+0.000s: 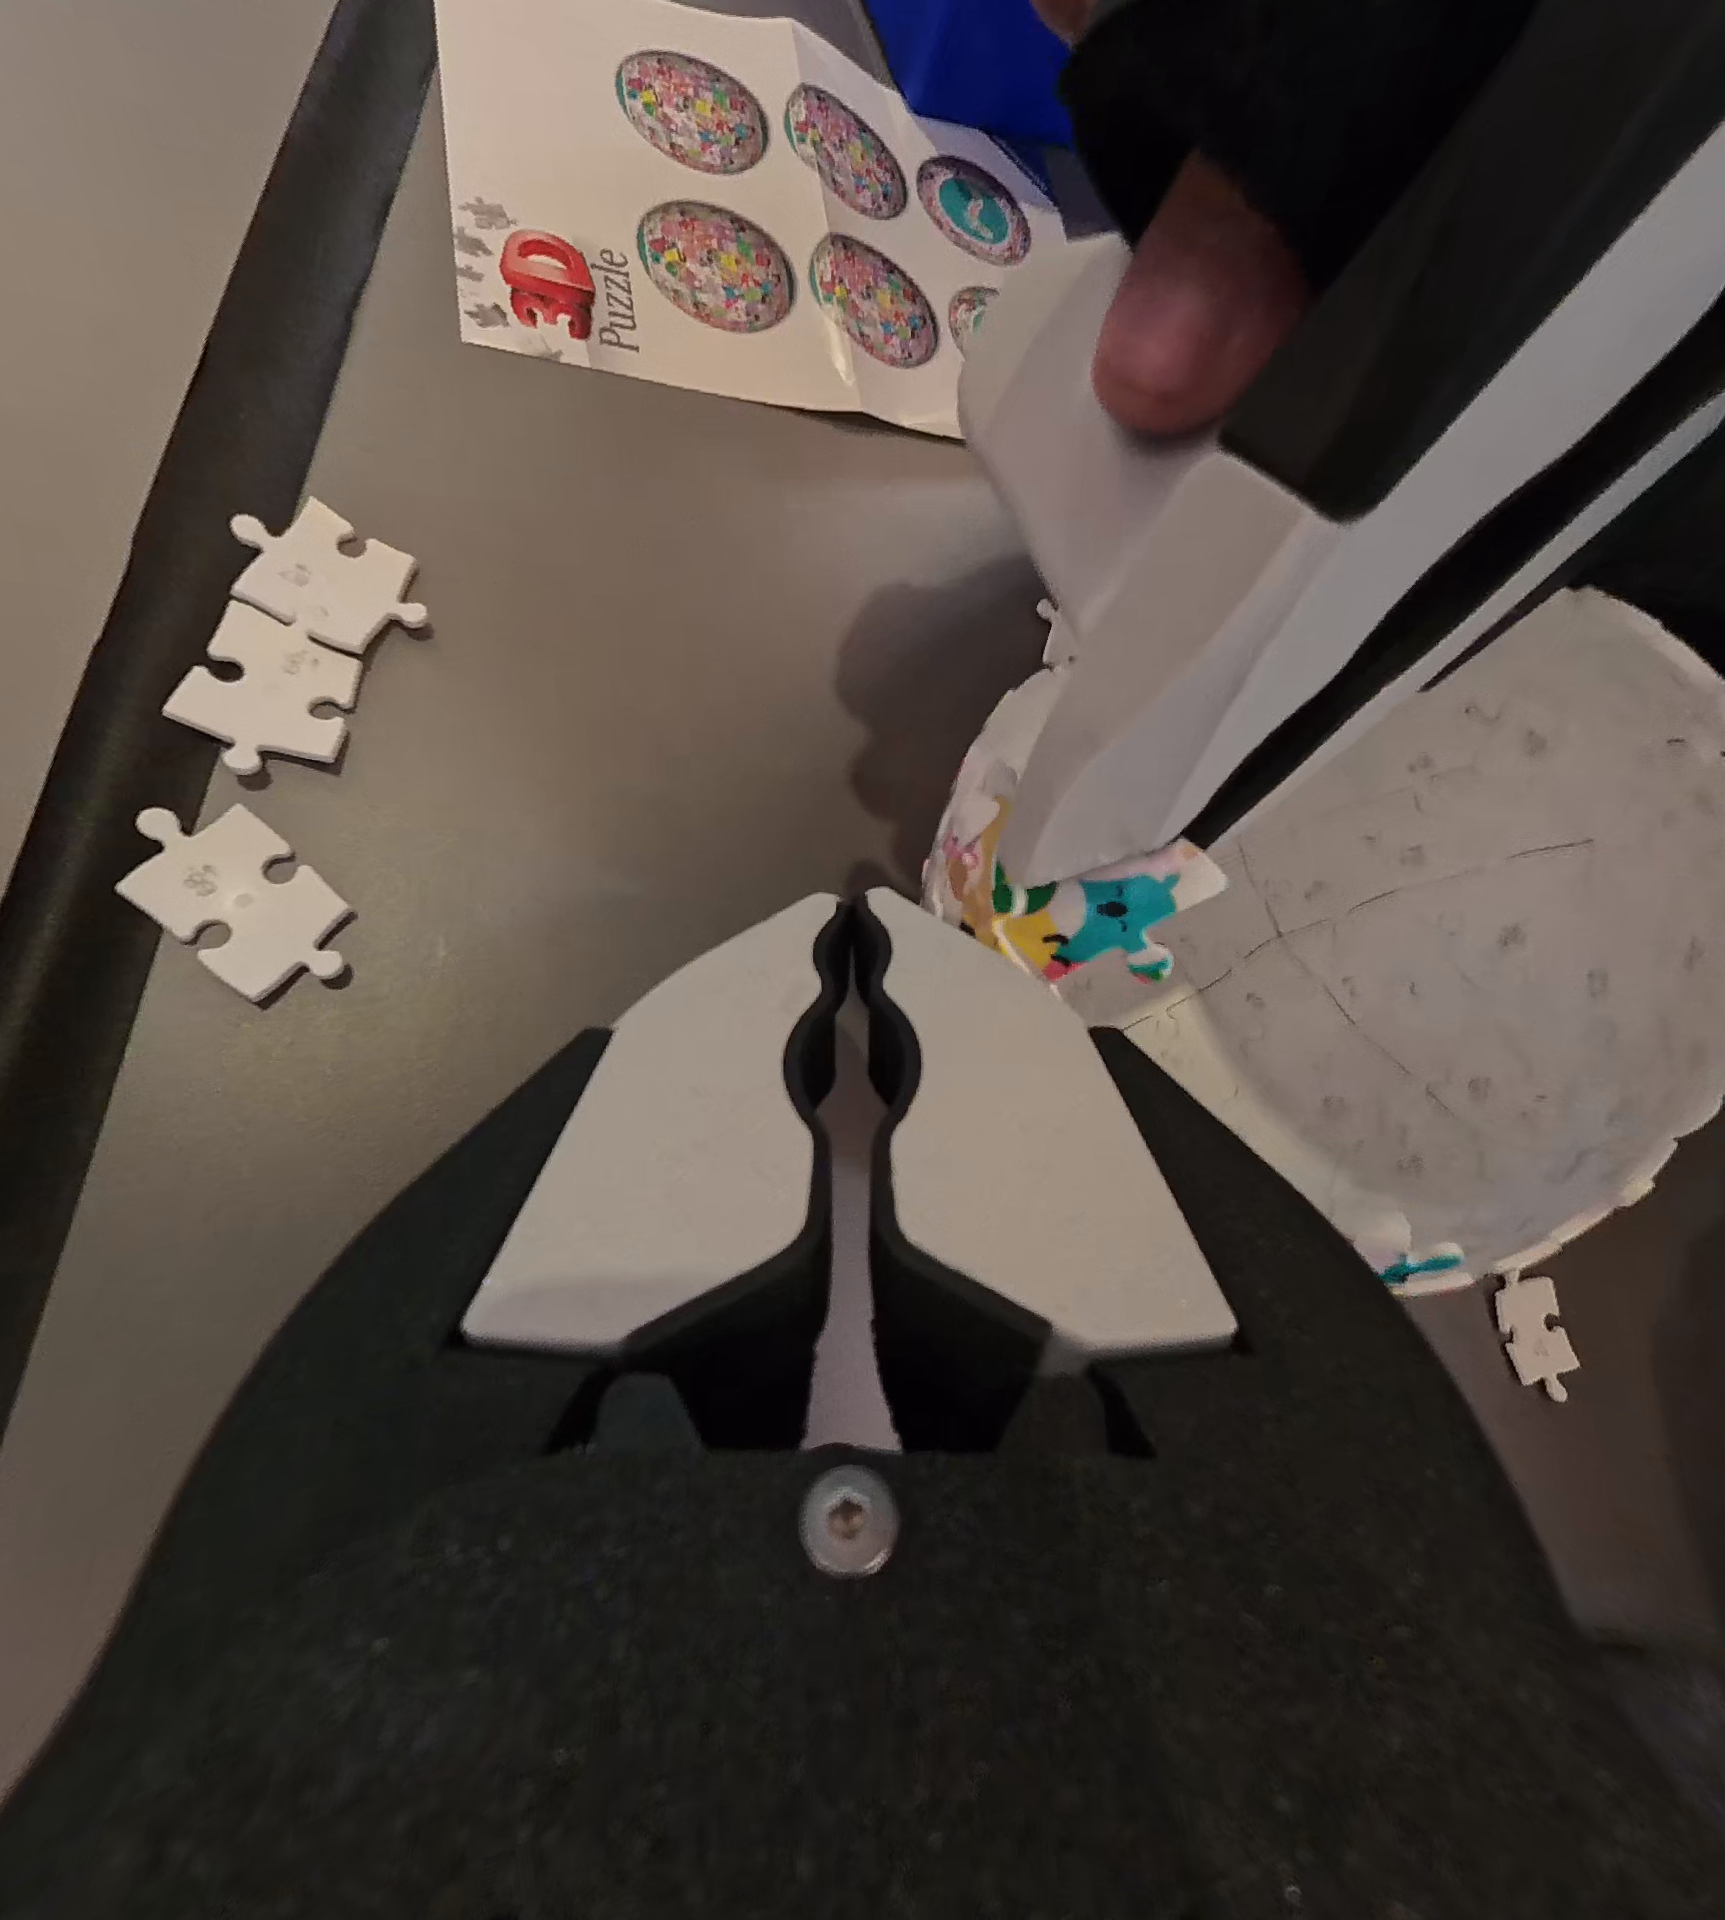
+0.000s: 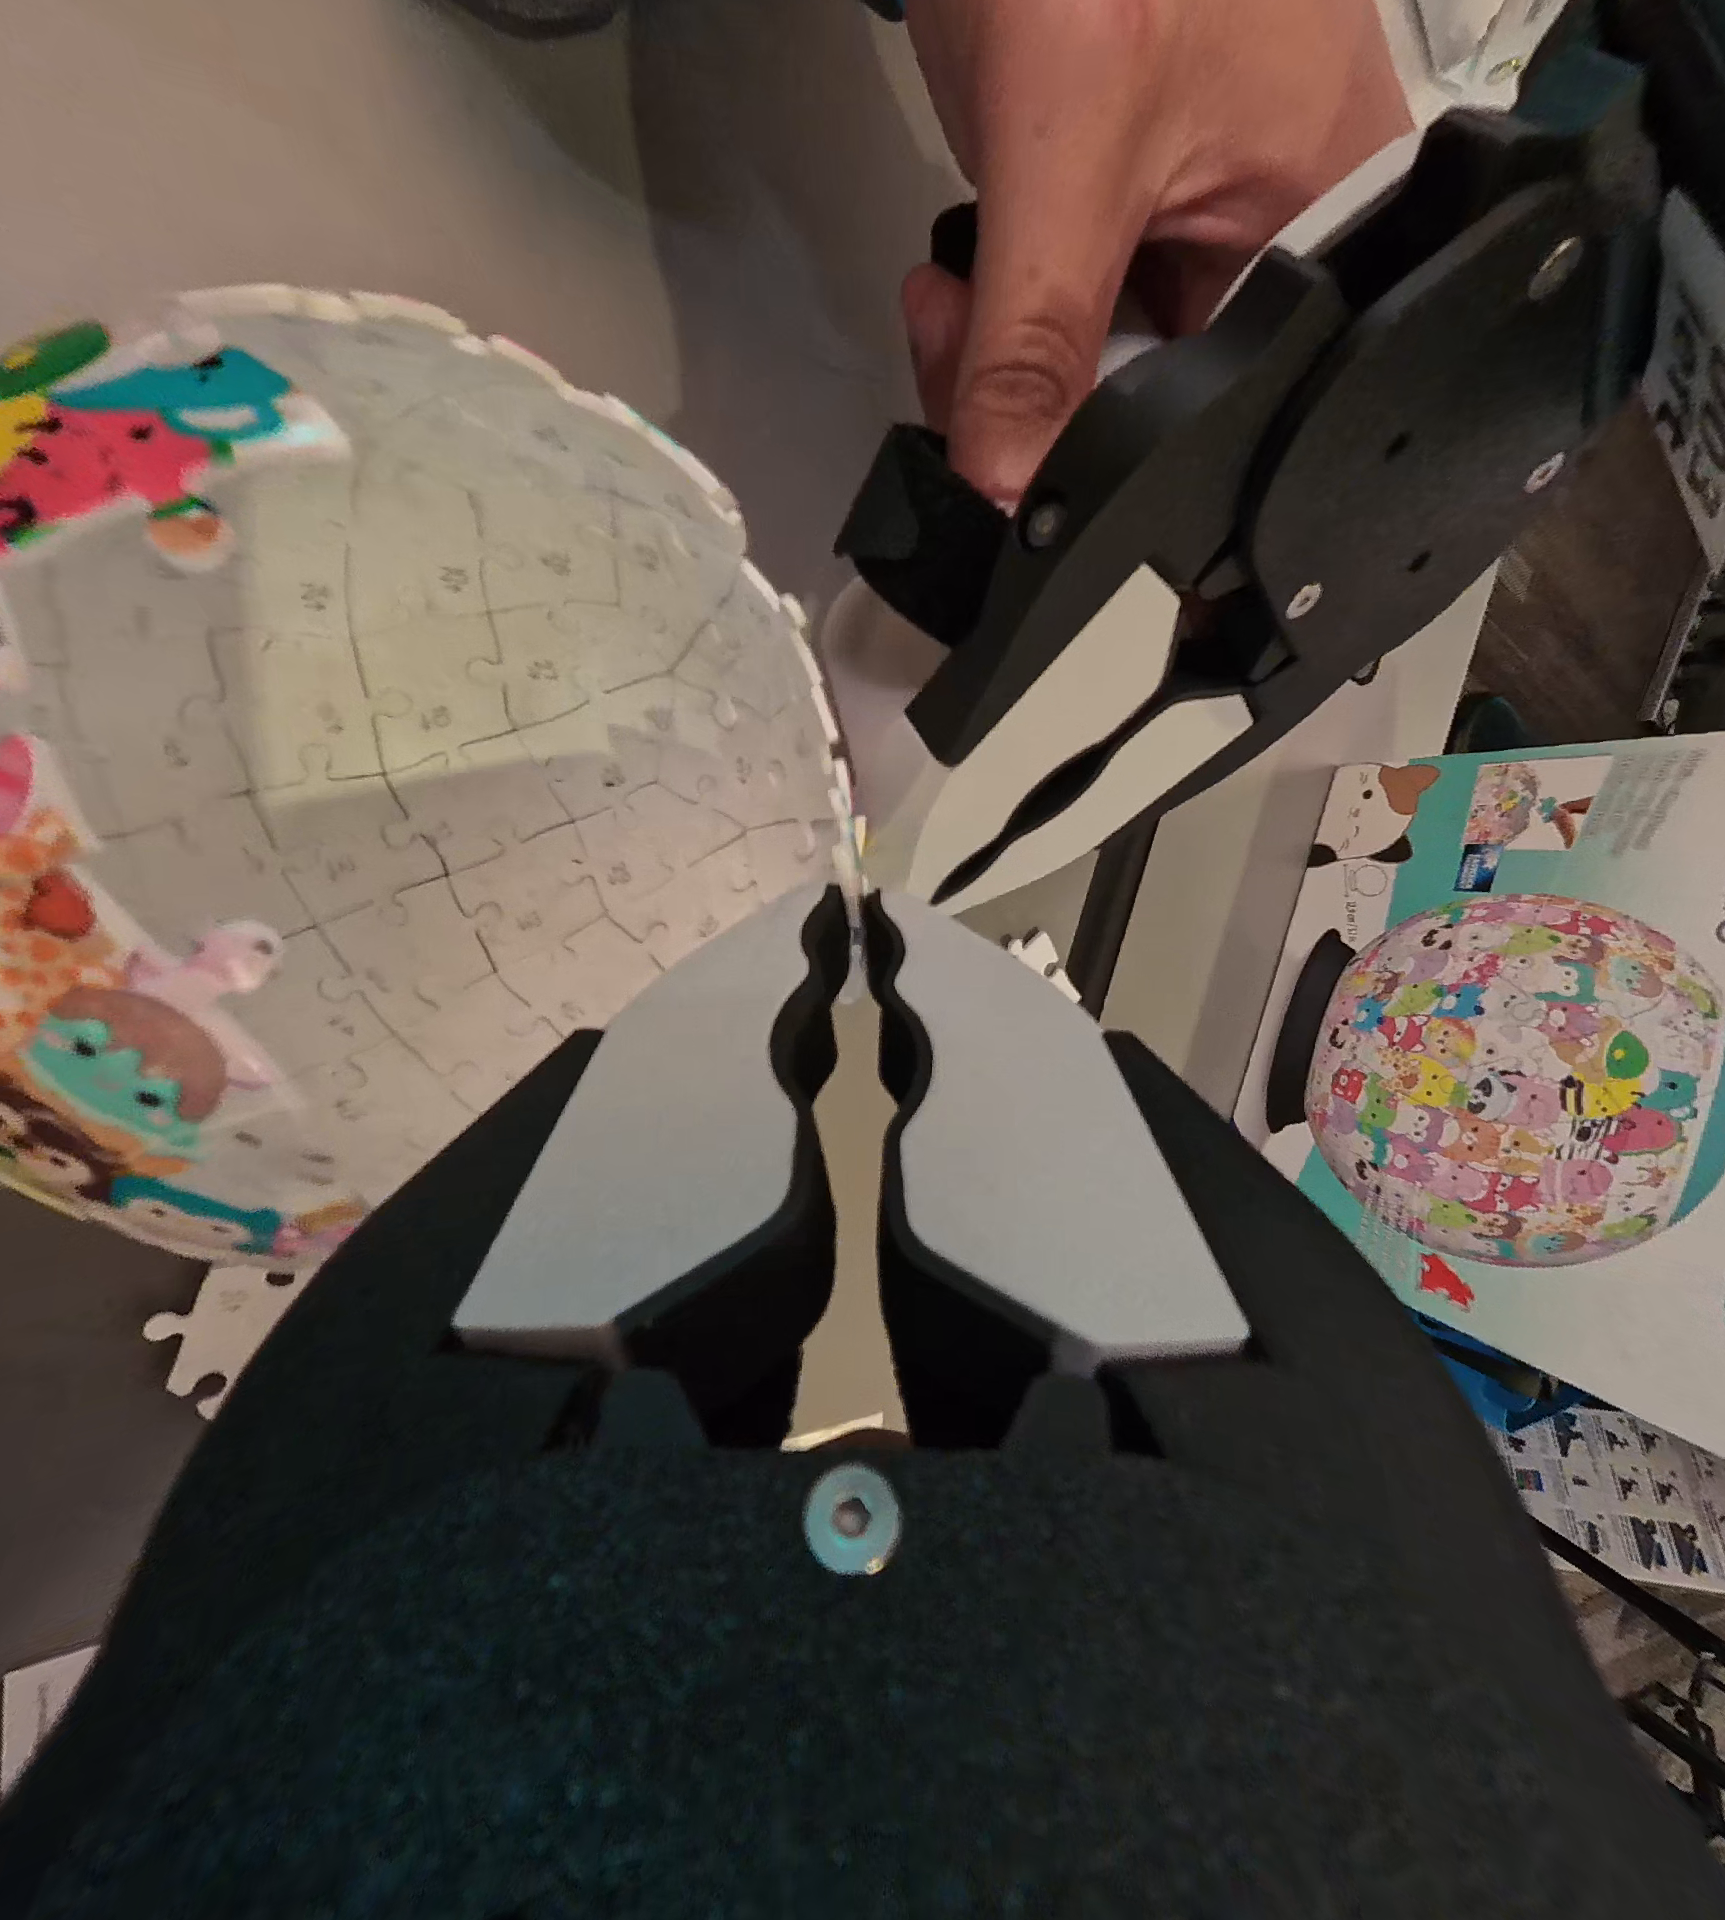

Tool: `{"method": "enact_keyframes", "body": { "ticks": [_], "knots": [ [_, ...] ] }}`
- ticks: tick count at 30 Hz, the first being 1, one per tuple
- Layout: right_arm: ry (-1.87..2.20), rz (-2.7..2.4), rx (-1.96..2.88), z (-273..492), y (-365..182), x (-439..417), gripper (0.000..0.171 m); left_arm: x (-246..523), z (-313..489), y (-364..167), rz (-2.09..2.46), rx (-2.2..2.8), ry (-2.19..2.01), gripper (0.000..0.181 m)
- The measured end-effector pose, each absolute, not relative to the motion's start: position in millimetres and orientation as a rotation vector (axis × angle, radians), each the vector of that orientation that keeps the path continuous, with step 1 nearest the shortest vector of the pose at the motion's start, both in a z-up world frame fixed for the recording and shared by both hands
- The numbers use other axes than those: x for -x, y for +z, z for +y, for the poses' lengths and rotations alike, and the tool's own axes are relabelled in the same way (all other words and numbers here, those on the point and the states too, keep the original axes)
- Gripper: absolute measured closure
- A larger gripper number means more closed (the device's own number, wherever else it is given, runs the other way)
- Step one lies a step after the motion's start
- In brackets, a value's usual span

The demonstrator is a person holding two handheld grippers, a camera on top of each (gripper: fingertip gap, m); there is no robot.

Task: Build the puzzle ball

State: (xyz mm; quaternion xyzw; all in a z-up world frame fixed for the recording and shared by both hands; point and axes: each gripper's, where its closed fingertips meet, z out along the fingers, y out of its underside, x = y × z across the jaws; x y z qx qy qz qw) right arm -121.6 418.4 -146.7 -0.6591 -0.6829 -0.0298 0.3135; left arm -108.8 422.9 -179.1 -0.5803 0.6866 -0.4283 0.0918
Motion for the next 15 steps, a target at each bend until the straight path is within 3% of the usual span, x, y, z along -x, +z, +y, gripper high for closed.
{"method": "enact_keyframes", "body": {
  "ticks": [9,15],
  "knots": [
    [-0.043,-1.781,1.759,419.5,-148.2,119.4,0.161,109.1,422.6,-180.9,2.048,1.726,-1.268,0.181],
    [0.022,-1.772,1.758,418.9,-149.0,123.9,0.167,108.7,422.0,-182.3,2.050,1.727,-1.261,0.181]
  ]
}}
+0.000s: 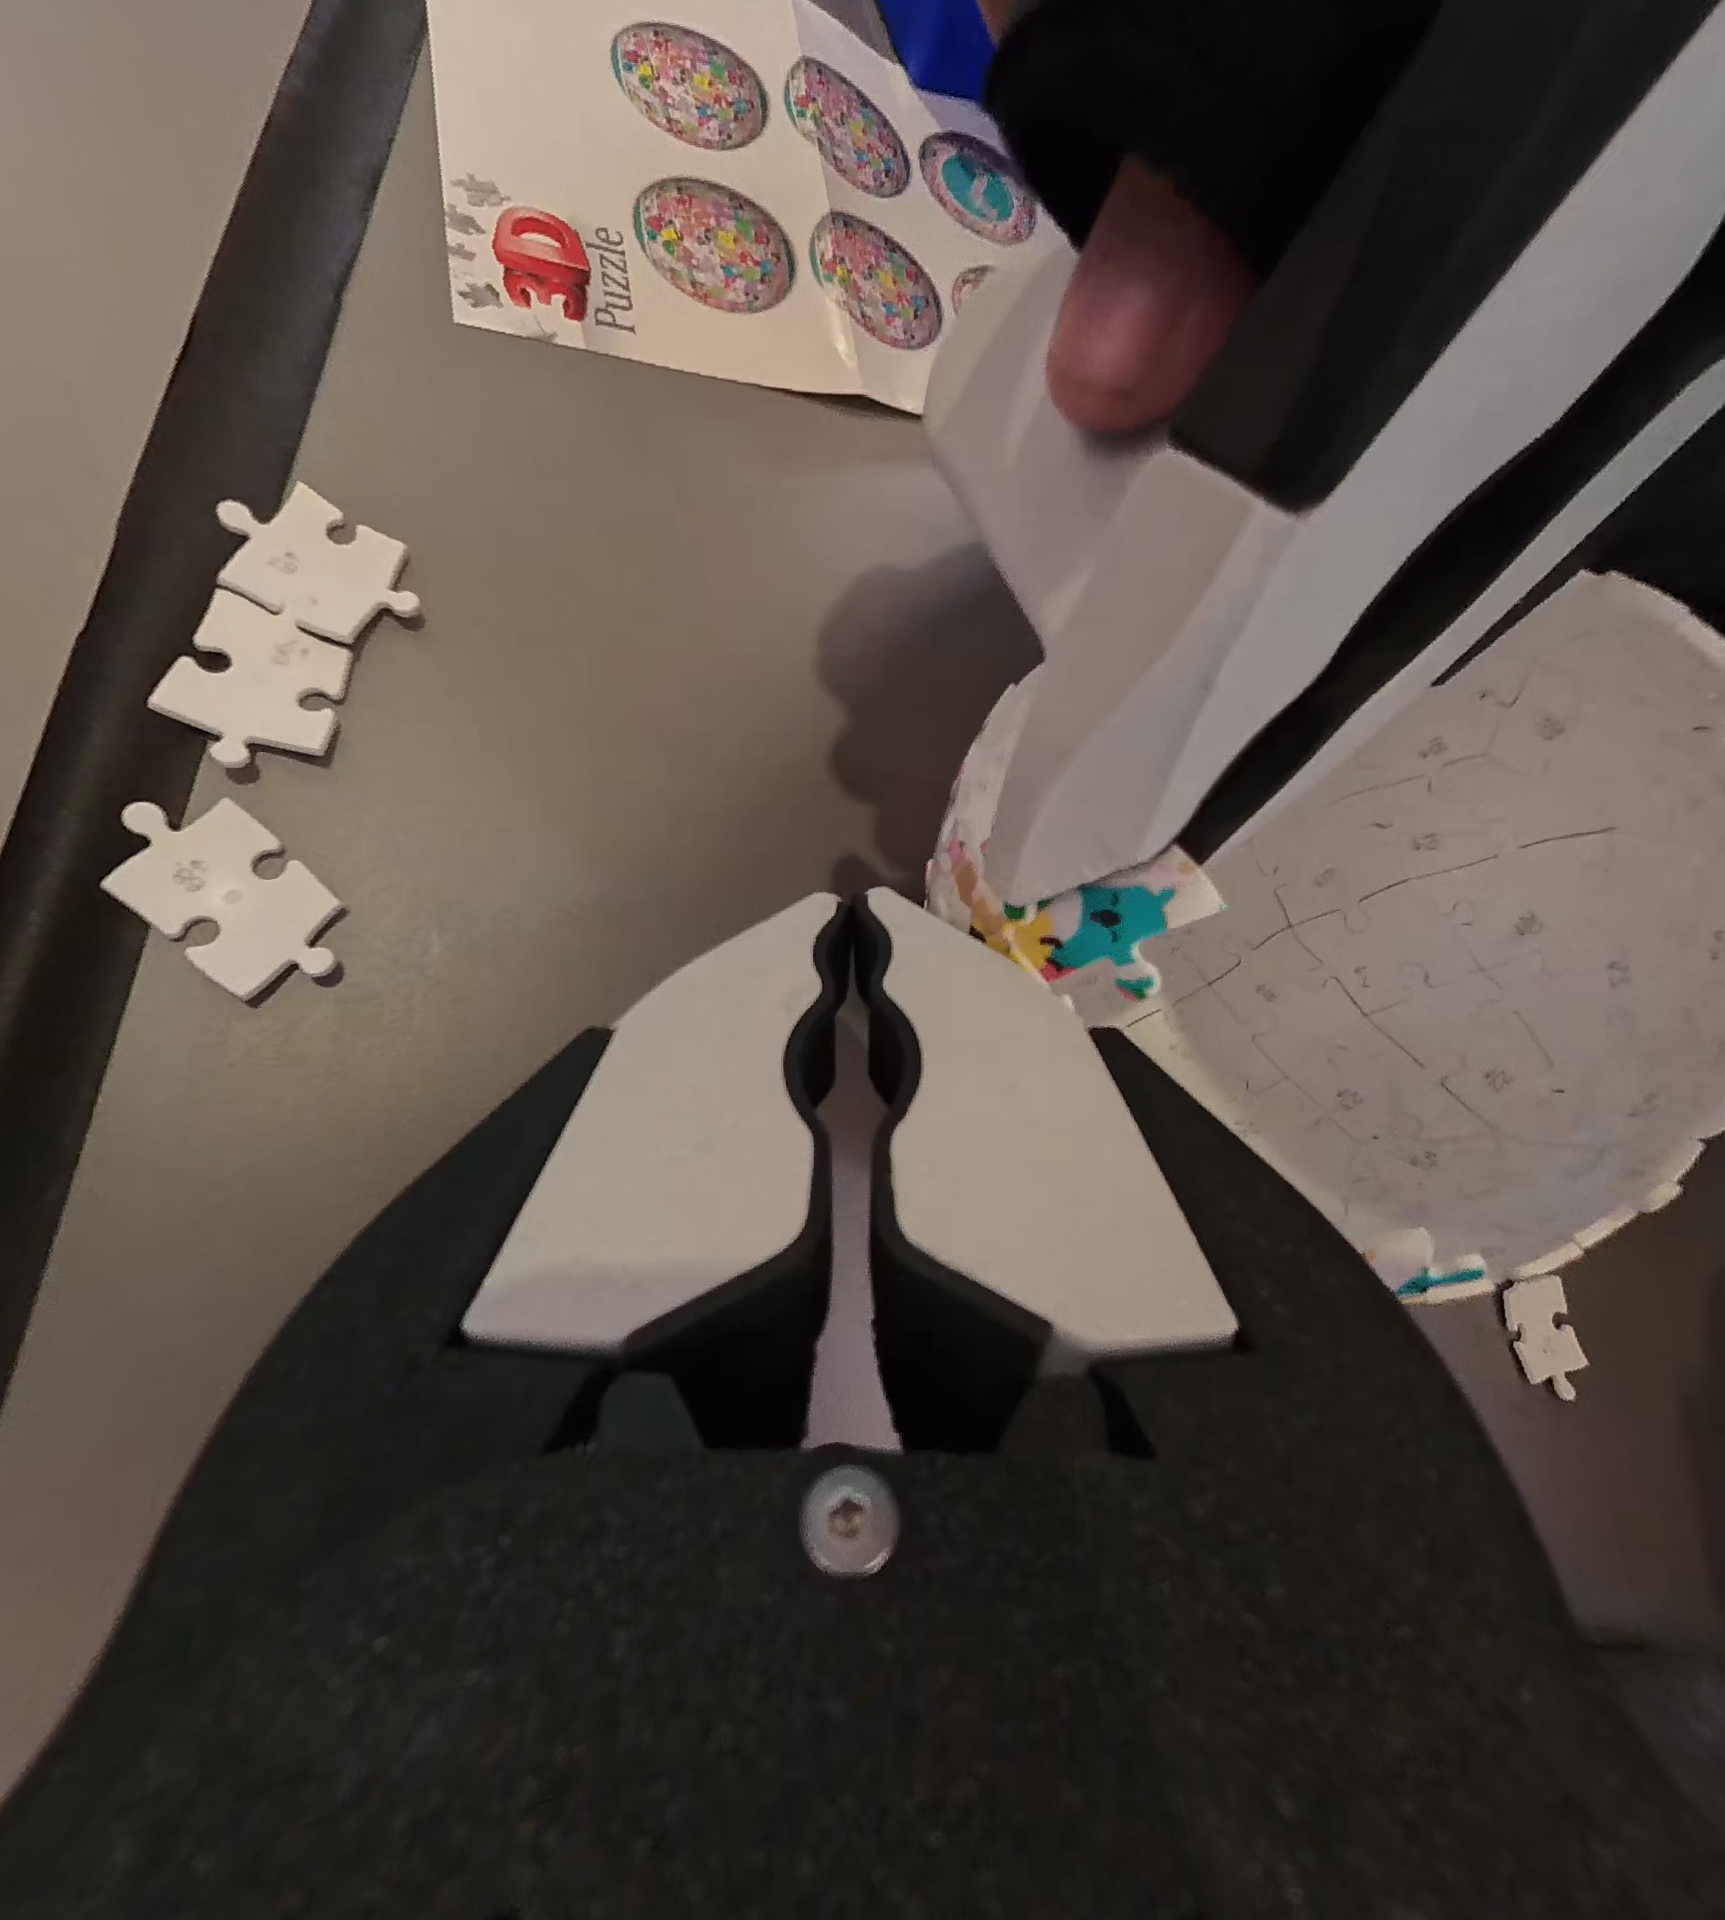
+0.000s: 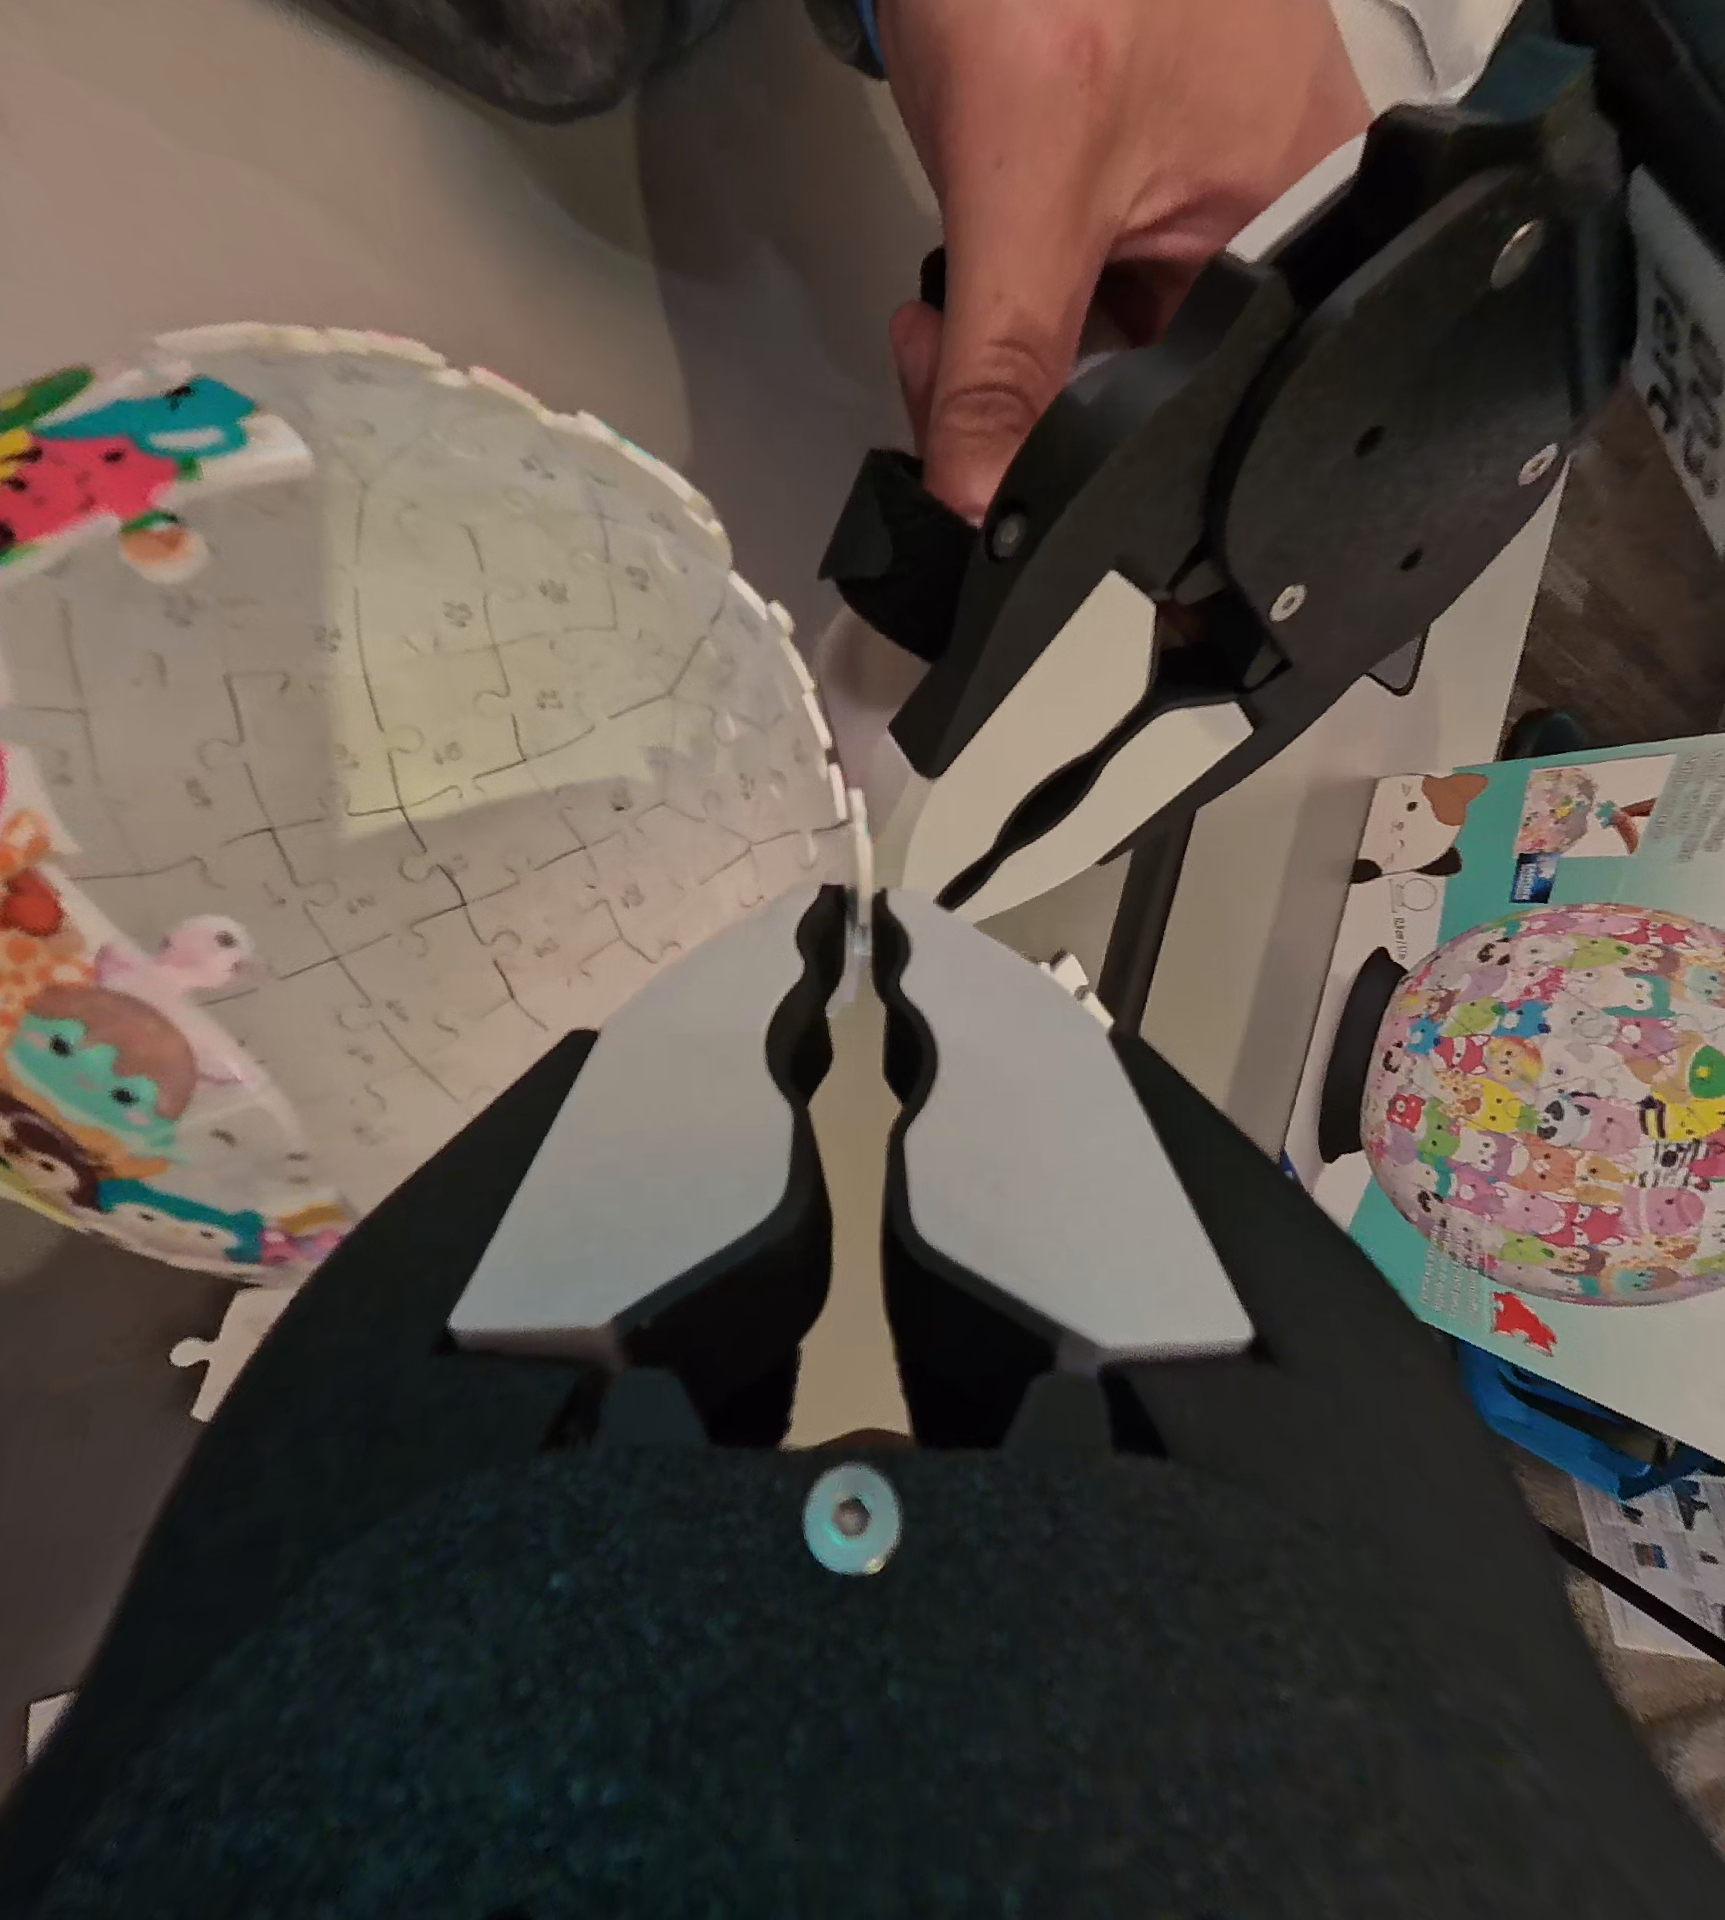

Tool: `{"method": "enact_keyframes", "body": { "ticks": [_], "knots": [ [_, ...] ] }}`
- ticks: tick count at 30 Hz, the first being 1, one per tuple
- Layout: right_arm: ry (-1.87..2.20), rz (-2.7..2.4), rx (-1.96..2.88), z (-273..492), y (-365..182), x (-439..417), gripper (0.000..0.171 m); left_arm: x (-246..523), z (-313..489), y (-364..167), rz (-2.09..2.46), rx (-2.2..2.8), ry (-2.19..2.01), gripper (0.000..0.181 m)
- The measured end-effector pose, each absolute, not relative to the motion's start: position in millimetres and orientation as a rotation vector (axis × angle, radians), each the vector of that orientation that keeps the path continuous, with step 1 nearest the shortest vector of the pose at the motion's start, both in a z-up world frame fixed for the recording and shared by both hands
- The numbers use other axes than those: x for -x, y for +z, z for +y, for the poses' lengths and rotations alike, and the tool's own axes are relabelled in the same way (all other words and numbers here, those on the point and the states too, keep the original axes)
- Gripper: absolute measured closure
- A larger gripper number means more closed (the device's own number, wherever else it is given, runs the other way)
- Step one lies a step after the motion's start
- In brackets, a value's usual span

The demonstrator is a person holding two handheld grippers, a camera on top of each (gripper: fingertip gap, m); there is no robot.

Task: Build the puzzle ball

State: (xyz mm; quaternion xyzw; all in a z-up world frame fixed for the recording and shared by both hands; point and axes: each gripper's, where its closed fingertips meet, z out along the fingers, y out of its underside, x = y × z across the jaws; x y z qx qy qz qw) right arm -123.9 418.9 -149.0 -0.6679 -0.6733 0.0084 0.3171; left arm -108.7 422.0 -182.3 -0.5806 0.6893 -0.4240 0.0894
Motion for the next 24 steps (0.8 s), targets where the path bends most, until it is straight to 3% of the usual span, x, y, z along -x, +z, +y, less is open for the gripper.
{"method": "enact_keyframes", "body": {
  "ticks": [24],
  "knots": [
    [0.048,-1.768,1.723,421.0,-149.2,126.8,0.166,110.1,422.7,-186.1,2.057,1.741,-1.254,0.181]
  ]
}}
